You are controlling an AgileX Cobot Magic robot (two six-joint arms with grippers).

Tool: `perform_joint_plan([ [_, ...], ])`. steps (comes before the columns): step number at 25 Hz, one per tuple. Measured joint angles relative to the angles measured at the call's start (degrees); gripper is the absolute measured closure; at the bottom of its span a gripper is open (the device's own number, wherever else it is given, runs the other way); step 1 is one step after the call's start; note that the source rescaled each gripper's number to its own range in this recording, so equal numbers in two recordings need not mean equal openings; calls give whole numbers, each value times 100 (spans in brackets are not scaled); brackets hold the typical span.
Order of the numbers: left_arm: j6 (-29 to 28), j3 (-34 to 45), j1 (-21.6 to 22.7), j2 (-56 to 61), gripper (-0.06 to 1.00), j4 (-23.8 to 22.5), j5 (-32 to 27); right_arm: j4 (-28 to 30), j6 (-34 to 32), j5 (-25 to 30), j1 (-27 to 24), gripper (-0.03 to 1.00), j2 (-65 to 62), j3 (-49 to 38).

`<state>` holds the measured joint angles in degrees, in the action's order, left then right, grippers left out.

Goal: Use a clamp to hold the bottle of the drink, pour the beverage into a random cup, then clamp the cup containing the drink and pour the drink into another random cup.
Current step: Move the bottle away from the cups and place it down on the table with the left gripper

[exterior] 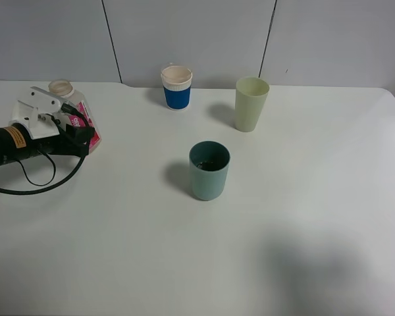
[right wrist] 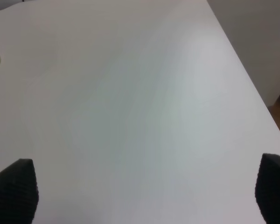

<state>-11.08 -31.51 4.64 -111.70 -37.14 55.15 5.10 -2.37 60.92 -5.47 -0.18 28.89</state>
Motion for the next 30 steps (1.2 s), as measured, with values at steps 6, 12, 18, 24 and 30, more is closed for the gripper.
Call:
perform_joint_plan([
  [6, 0, -7, 0, -155, 92, 0, 95, 0, 0, 0, 0, 21, 0, 0],
  [12, 107, -9, 0, -349, 92, 0, 211, 0, 0, 0, 0, 21, 0, 0],
  [18, 156, -9, 0, -349, 92, 0, 211, 0, 0, 0, 0, 21, 0, 0],
  [24, 156, -9, 0, -349, 92, 0, 211, 0, 0, 0, 0, 21, 0, 0],
  [30, 32, -9, 0, -349, 14, 5, 211, 0, 0, 0, 0, 21, 0, 0],
])
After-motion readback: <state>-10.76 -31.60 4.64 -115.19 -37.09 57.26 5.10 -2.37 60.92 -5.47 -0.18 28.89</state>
